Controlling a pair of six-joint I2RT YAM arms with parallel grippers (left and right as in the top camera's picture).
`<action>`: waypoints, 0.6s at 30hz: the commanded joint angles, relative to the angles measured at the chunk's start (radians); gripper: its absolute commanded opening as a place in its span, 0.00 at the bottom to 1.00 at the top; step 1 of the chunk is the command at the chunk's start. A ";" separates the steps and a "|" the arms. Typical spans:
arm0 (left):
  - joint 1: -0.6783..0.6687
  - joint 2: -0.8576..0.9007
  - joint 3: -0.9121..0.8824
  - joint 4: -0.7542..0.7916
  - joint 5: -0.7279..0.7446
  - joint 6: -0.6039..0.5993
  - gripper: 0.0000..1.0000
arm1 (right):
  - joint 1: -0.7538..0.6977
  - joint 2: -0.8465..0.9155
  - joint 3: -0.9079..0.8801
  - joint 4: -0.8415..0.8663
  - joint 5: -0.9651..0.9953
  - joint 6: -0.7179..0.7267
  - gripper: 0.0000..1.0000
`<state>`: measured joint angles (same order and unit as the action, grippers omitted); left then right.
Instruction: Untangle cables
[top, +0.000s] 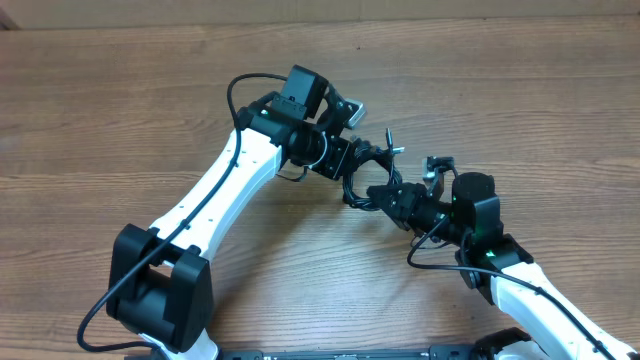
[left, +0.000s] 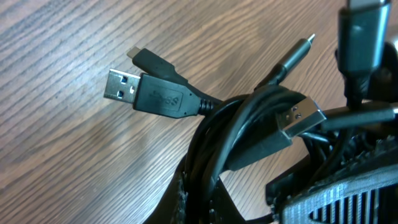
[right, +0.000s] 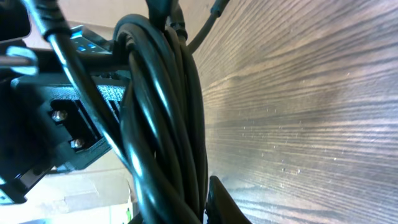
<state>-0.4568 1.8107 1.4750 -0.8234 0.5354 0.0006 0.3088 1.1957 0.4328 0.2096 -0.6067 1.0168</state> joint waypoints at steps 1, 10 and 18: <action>0.034 -0.006 0.029 -0.031 -0.056 0.096 0.22 | -0.002 -0.005 -0.007 -0.001 0.049 0.009 0.13; 0.032 -0.006 0.028 -0.113 -0.072 -0.059 0.68 | -0.002 -0.005 -0.007 0.006 0.053 0.011 0.11; 0.032 -0.006 0.025 -0.166 -0.069 -0.371 0.79 | -0.002 -0.005 -0.007 0.031 0.113 0.278 0.06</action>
<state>-0.4236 1.8107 1.4780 -0.9798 0.4702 -0.2188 0.3084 1.1961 0.4297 0.2073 -0.5499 1.1599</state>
